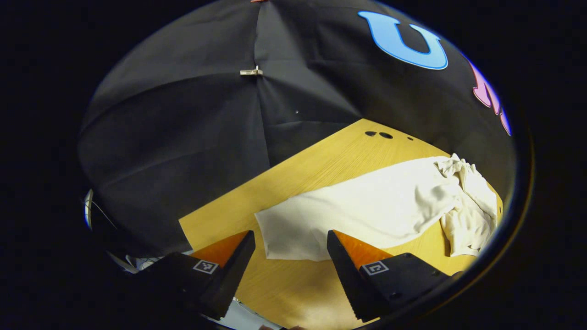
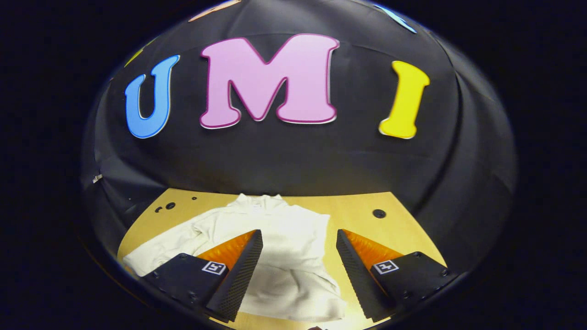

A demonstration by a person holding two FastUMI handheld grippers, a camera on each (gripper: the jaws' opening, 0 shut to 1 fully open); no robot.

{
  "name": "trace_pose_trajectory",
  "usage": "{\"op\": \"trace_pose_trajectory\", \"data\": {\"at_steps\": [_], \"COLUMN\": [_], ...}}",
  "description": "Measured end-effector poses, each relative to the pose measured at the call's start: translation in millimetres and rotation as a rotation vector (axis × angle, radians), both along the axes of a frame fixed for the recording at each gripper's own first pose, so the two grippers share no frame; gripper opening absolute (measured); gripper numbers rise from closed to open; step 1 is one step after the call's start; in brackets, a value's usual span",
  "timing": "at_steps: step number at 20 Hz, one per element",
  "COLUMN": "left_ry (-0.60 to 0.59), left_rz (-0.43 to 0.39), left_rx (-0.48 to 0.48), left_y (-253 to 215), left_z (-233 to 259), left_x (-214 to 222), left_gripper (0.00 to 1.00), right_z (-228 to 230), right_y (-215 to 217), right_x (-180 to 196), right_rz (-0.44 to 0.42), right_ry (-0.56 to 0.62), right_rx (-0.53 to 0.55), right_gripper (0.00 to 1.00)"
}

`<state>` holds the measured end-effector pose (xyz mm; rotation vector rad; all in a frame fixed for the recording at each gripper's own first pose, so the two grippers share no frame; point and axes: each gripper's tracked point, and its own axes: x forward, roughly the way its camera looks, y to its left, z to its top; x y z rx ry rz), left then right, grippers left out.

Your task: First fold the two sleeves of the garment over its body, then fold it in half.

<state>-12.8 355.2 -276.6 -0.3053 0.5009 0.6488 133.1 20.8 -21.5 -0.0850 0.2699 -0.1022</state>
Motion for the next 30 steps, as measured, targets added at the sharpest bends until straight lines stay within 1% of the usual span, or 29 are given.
{"op": "trace_pose_trajectory", "data": {"at_steps": [2, 3, 4, 5, 6, 7, 8, 9, 10, 11, 12, 13, 14, 15, 16, 17, 21, 24, 27, 30], "left_ry": [0.023, 0.039, 0.044, 0.055, 0.053, 0.036, 0.035, 0.031, 0.031, 0.032, 0.026, 0.025, 0.017, 0.018, 0.016, 0.024, 0.026, 0.005, -0.043, -0.096], "left_rz": [0.0, 0.005, -0.011, -0.008, -0.004, -0.01, -0.022, -0.036, -0.057, -0.08, -0.102, -0.116, -0.123, -0.129, -0.129, -0.127, -0.107, -0.079, -0.079, -0.118], "left_rx": [-0.046, -0.033, -0.012, 0.003, -0.003, -0.002, -0.001, 0.014, 0.028, 0.041, 0.046, 0.043, 0.037, 0.03, 0.03, 0.024, -0.003, 0.017, 0.064, 0.11], "left_y": [0, -2, -1, -3, -5, -10, -15, -17, -20, -19, -20, -20, -19, -20, -18, -17, -17, -11, -10, -24], "left_z": [-18, -19, -21, -19, -20, -17, -16, -16, -16, -15, -11, -11, -8, -8, -5, -5, 10, 42, 87, 131], "left_x": [3, 2, 7, 9, 14, 19, 24, 26, 31, 36, 40, 46, 51, 52, 54, 54, 59, 74, 105, 147], "left_gripper": [0.98, 0.98, 1.0, 0.99, 0.95, 0.87, 0.84, 0.59, 0.58, 0.37, 0.38, 0.29, 0.26, 0.18, 0.15, 0.09, 0.06, 0.06, 0.06, 0.06], "right_z": [0, -1, -1, 0, 0, 1, 1, 1, 0, -1, -2, -4, -6, -8, -10, -12, -23, -33, -40, -43], "right_y": [-26, -37, -47, -56, -61, -66, -71, -74, -77, -80, -82, -83, -86, -88, -90, -92, -102, -111, -123, -143], "right_x": [-27, -40, -52, -63, -70, -78, -86, -91, -95, -96, -94, -93, -90, -86, -83, -79, -65, -58, -52, -48], "right_rz": [-0.049, -0.07, -0.09, -0.106, -0.118, -0.127, -0.133, -0.135, -0.136, -0.134, -0.129, -0.125, -0.124, -0.123, -0.124, -0.125, -0.118, -0.122, -0.133, -0.148], "right_ry": [-0.002, 0.004, 0.006, 0.005, 0.001, -0.002, -0.004, -0.004, -0.003, -0.004, -0.001, 0.005, 0.01, 0.013, 0.016, 0.02, 0.047, 0.068, 0.074, 0.079], "right_rx": [0.002, 0.005, 0.01, 0.018, 0.025, 0.032, 0.037, 0.041, 0.044, 0.045, 0.046, 0.046, 0.047, 0.053, 0.068, 0.081, 0.099, 0.127, 0.147, 0.155], "right_gripper": [0.99, 0.99, 0.99, 0.99, 0.99, 0.99, 0.99, 0.99, 0.99, 0.99, 0.99, 0.99, 0.99, 0.99, 0.99, 0.99, 0.99, 0.99, 0.99, 0.99]}}
